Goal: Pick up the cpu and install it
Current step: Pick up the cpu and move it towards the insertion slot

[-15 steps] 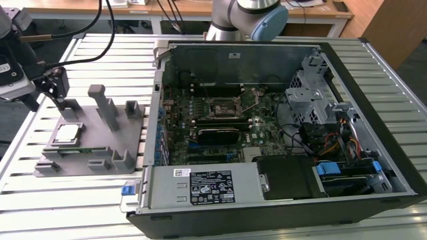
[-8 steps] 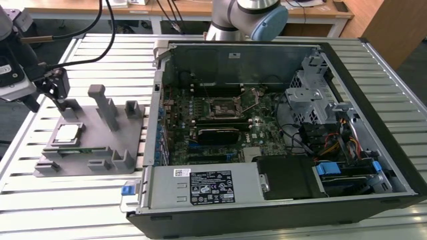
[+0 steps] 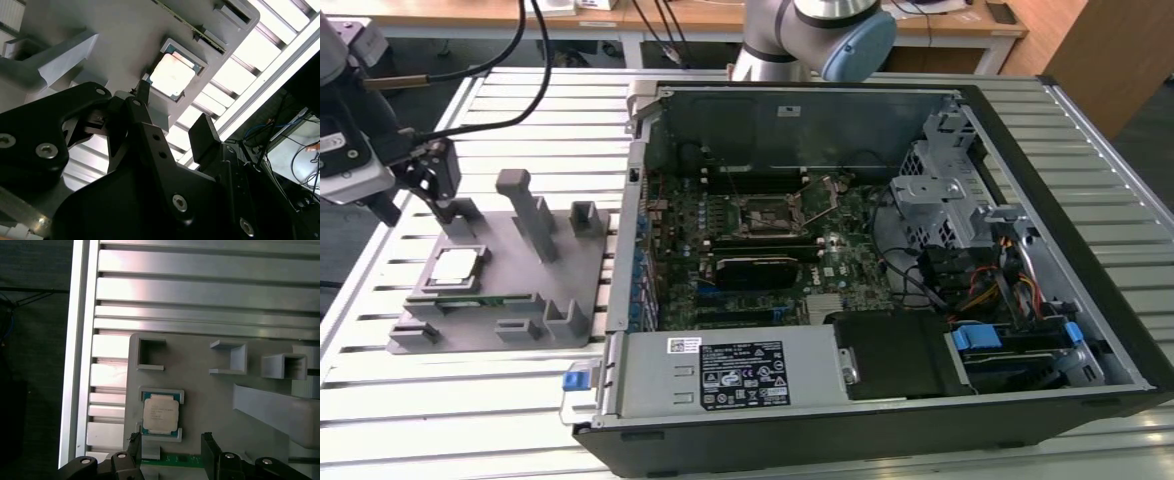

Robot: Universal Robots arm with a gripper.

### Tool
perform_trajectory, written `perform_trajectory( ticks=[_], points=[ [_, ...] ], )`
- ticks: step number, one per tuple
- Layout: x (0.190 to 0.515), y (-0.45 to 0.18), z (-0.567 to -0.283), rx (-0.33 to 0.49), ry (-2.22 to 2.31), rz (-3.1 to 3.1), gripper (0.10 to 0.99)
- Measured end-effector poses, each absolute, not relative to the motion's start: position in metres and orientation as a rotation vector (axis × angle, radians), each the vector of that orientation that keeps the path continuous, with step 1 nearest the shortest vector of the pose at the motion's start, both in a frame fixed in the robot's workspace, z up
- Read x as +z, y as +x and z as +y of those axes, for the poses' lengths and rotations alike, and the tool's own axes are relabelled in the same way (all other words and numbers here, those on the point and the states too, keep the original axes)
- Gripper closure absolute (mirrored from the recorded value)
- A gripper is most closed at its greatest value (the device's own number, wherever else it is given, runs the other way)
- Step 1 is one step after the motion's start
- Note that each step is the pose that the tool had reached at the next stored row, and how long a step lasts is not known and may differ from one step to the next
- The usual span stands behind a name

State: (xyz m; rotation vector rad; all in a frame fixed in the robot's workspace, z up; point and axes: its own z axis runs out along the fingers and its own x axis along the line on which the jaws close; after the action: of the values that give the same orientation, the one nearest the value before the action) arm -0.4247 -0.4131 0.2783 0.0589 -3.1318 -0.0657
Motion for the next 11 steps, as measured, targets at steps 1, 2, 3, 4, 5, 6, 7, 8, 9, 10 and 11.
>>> perform_trajectory(
  ticks=[1,2,3,4,5,6,7,8,9,10,11],
  points=[
    [0.278,-0.4246,-0.4131,-0.066,0.059,-3.132,0.498],
    [0.2777,-0.4246,-0.4131,-0.066,0.059,-3.131,0.498],
    [0.2774,-0.4246,-0.4131,-0.066,0.059,-3.131,0.498],
    [0.2769,-0.4246,-0.4131,-0.066,0.059,-3.131,0.498],
    [0.2765,-0.4246,-0.4131,-0.066,0.059,-3.131,0.498],
    [0.2761,-0.4247,-0.4131,-0.066,0.059,-3.131,0.498],
    [0.2756,-0.4247,-0.4131,-0.066,0.059,-3.131,0.498],
    [0.2749,-0.4246,-0.4132,-0.066,0.059,-3.131,0.498],
    [0.2741,-0.4246,-0.4134,-0.066,0.059,-3.131,0.498],
    [0.2731,-0.4246,-0.414,-0.066,0.059,-3.13,0.498],
    [0.2718,-0.4246,-0.4151,-0.066,0.059,-3.13,0.498]
  ],
)
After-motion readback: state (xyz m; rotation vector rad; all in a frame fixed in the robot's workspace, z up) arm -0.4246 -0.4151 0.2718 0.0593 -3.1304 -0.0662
